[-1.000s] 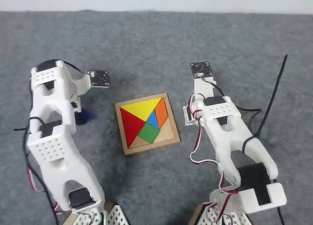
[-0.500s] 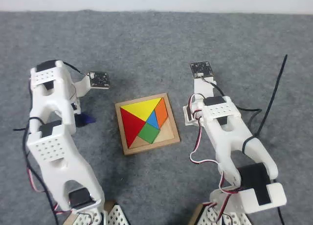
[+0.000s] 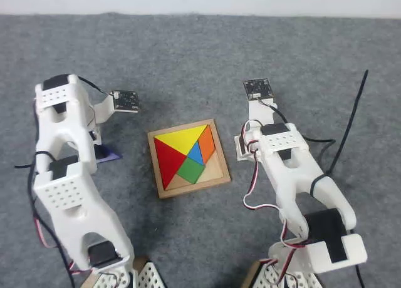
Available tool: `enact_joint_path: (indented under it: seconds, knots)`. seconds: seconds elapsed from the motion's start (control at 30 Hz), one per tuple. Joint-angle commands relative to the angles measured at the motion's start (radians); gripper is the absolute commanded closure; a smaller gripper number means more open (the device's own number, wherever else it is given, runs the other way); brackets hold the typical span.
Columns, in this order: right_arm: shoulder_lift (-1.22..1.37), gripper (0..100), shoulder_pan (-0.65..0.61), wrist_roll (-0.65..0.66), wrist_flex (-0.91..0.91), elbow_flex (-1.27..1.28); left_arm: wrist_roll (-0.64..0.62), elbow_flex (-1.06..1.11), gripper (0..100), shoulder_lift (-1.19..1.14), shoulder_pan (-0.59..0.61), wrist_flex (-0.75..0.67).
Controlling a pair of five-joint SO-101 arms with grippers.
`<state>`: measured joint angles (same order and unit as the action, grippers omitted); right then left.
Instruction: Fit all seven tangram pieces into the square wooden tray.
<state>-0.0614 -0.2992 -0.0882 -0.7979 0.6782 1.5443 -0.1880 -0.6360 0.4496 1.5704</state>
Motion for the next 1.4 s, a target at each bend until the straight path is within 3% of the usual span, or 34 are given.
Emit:
enact_joint_path:
  seconds: [0.0, 0.2, 1.37]
  knots:
    - [-0.008, 98.9, -0.008, 0.018, 0.016, -0.008, 0.018, 0.016, 89, 0.026, -0.002, 0.058]
    - [-0.008, 98.9, -0.008, 0.018, 0.016, -0.008, 0.064, 0.028, 93, 0.08, -0.005, 0.149]
    - [-0.008, 98.9, -0.007, 0.018, 0.016, -0.008, 0.012, 0.298, 99, 0.16, 0.012, 0.18]
